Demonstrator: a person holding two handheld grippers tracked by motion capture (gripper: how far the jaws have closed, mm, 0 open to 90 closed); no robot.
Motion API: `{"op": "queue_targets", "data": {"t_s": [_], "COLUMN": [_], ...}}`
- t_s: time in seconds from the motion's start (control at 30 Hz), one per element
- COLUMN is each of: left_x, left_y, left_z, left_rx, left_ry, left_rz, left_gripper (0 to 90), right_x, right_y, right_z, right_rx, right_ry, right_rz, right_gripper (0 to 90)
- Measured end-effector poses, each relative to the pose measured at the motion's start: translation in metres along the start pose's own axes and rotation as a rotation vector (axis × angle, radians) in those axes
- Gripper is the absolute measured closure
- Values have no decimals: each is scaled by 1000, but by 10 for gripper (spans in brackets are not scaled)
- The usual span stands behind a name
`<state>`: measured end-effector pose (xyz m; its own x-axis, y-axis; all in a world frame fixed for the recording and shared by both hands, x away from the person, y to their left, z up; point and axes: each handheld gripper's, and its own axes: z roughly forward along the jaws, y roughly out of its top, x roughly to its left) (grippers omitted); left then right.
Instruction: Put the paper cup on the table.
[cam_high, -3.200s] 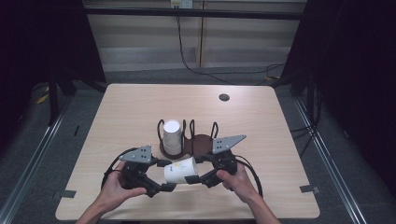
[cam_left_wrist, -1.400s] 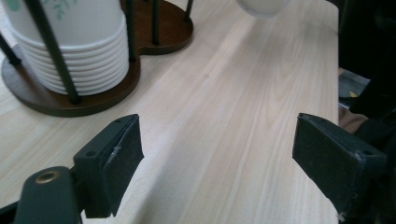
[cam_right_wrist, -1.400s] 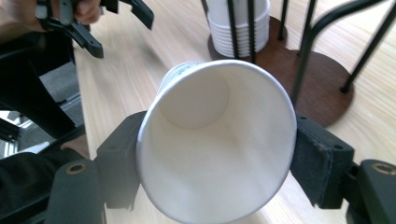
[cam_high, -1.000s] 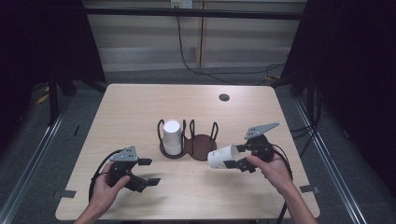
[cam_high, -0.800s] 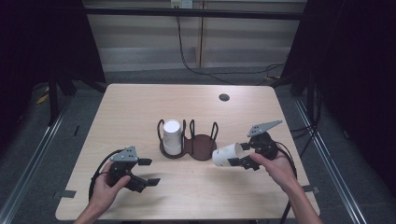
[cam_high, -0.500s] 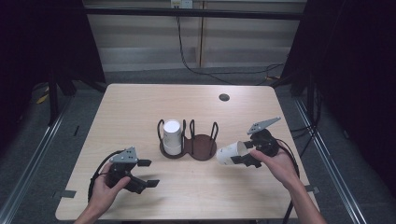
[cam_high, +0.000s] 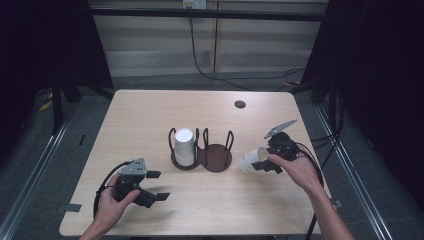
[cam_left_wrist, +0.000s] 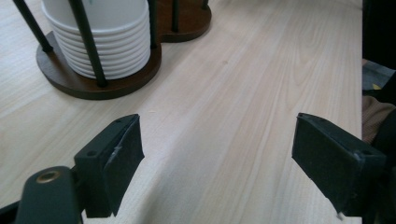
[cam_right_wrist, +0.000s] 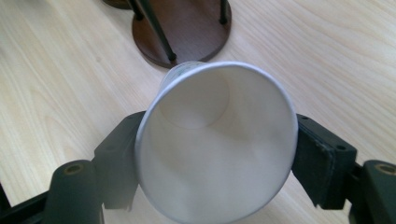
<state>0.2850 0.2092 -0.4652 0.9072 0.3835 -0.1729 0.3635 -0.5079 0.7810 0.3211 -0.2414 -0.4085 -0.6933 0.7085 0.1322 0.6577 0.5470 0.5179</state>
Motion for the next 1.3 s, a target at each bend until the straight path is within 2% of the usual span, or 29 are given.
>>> {"op": "queue_targets", "data": {"t_s": [0.27,0.43,0.6,0.9,1.2,1.3], "left_x": [2,2,1,4,3,3], "left_y": [-2,-2,-2,-3,-3,-3], "left_z": [0,0,0,-1,0,0], "left_rx": [2,12,16,18,17,20], "left_ry": [-9,-9,-7,-5,-4,-4], "left_rz": [-8,13,14,17,18,24], "left_gripper": [164,165,165,165,165,165], "right_x": [-6,-11,-12,-15,-17,-18], "right_y": [10,18,27,34,41,41], "right_z": [-1,-1,6,18,23,26], "right_rx": [60,100,174,235,340,356], "right_ry": [-38,-56,-81,-103,-145,-151], "right_rz": [-1,2,-13,-31,-57,-52], "right_gripper": [251,249,248,244,236,234]}}
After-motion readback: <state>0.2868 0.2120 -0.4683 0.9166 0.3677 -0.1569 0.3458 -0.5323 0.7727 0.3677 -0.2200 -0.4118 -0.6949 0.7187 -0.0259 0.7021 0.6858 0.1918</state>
